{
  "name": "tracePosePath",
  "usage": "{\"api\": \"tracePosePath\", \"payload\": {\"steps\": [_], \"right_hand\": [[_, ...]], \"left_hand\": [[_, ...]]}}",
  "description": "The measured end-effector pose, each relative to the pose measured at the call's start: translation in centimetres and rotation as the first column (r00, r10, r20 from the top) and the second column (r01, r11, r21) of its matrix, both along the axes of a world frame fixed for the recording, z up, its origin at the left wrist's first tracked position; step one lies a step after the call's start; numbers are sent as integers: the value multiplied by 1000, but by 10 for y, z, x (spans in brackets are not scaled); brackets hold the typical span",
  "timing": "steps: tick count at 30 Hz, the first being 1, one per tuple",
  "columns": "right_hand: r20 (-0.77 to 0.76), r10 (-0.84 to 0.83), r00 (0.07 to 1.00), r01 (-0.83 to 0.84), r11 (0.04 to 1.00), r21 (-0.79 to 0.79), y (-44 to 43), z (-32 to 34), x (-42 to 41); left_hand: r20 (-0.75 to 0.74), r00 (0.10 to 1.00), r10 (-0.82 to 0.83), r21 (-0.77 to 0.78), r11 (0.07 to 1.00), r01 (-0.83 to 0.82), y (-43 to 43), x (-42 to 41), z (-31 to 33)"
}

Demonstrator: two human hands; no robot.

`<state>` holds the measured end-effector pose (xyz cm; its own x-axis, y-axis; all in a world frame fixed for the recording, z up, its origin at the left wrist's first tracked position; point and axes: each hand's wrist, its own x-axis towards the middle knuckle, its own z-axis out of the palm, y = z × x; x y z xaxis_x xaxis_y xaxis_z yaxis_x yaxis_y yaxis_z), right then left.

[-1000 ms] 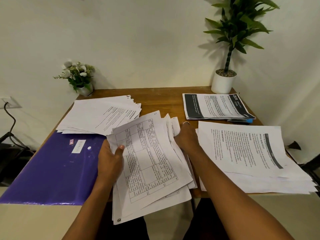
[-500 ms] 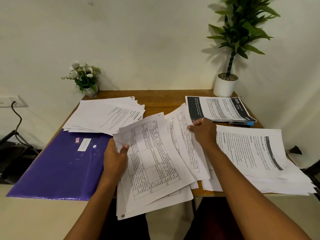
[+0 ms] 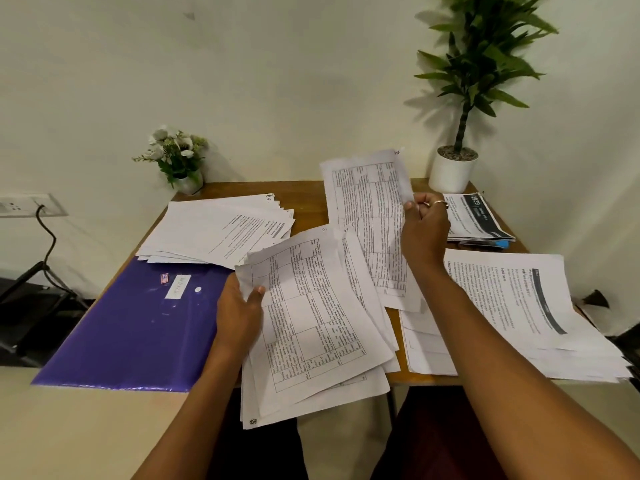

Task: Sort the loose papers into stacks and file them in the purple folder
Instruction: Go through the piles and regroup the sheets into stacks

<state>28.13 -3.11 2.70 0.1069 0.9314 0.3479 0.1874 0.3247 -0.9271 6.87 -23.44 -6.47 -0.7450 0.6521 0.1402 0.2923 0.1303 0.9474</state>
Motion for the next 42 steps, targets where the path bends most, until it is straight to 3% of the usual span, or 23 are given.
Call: {"api": "tracePosePath", "payload": {"steps": [7, 11, 18, 26, 42], "right_hand": [[-264, 9, 964, 60, 966, 250, -9, 34, -10], [-363, 38, 931, 72, 956, 285, -10, 50, -14], [-326, 12, 945, -22, 999, -25, 14, 21, -13], [-340, 52, 939, -175, 924, -340, 23, -35, -3], [-326, 151, 933, -295, 839, -457, 21, -71, 3]], "left_hand": [[31, 1000, -4, 7, 1000, 3, 1, -1, -1], [17, 1000, -3, 16, 1000, 3, 0, -2, -2], [171, 983, -60, 148, 988, 35, -8, -11, 2], [244, 964, -106, 231, 972, 49, -9, -24, -3], [214, 968, -128, 216, 973, 81, -8, -22, -2]]}}
